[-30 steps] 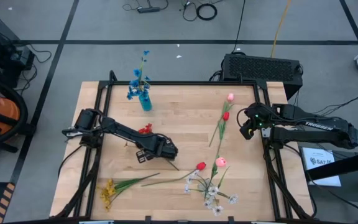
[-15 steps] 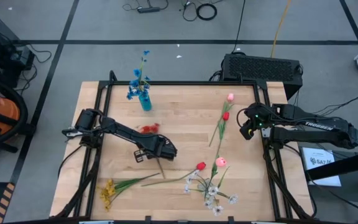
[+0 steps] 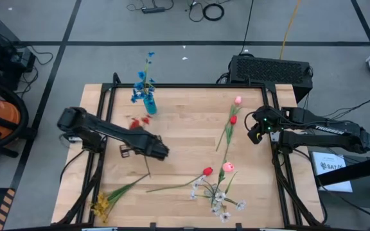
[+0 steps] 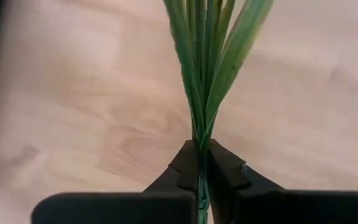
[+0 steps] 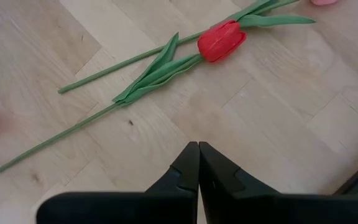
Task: Sort flowers into vase by color
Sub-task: Put the left red flower into the blue vase
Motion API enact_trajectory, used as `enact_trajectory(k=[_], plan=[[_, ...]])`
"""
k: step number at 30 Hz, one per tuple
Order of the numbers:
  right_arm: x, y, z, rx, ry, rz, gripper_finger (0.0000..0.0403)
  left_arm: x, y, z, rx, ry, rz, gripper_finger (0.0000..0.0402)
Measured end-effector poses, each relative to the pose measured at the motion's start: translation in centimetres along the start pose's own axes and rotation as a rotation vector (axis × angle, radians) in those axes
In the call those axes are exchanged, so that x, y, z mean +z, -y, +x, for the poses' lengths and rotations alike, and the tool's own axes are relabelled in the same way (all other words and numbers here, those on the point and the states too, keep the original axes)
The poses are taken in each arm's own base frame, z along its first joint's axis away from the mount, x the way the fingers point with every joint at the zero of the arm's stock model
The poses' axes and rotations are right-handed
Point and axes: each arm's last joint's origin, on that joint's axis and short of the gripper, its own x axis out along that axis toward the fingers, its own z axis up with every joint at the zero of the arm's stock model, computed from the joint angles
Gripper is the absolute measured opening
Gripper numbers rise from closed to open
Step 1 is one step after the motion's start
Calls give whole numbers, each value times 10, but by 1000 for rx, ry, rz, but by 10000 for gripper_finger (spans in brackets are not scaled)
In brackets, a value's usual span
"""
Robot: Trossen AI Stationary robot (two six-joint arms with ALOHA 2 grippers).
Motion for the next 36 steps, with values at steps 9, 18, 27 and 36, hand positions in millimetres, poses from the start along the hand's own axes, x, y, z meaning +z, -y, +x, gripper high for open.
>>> enact_trajectory(k=[9, 18, 27, 36], plan=[[3, -1, 0, 12, 27, 64, 0, 56, -52, -48, -151, 240, -61, 12], [15, -8, 0, 88, 141, 233, 0, 119, -107, -68, -405, 507, 21, 11], [29, -14, 7, 80, 213, 347, 0, 158, -156, -78, -387, 880, 251, 11], [42, -21, 26, 36, 213, 436, 0, 158, -154, -63, -300, 1086, 277, 11]])
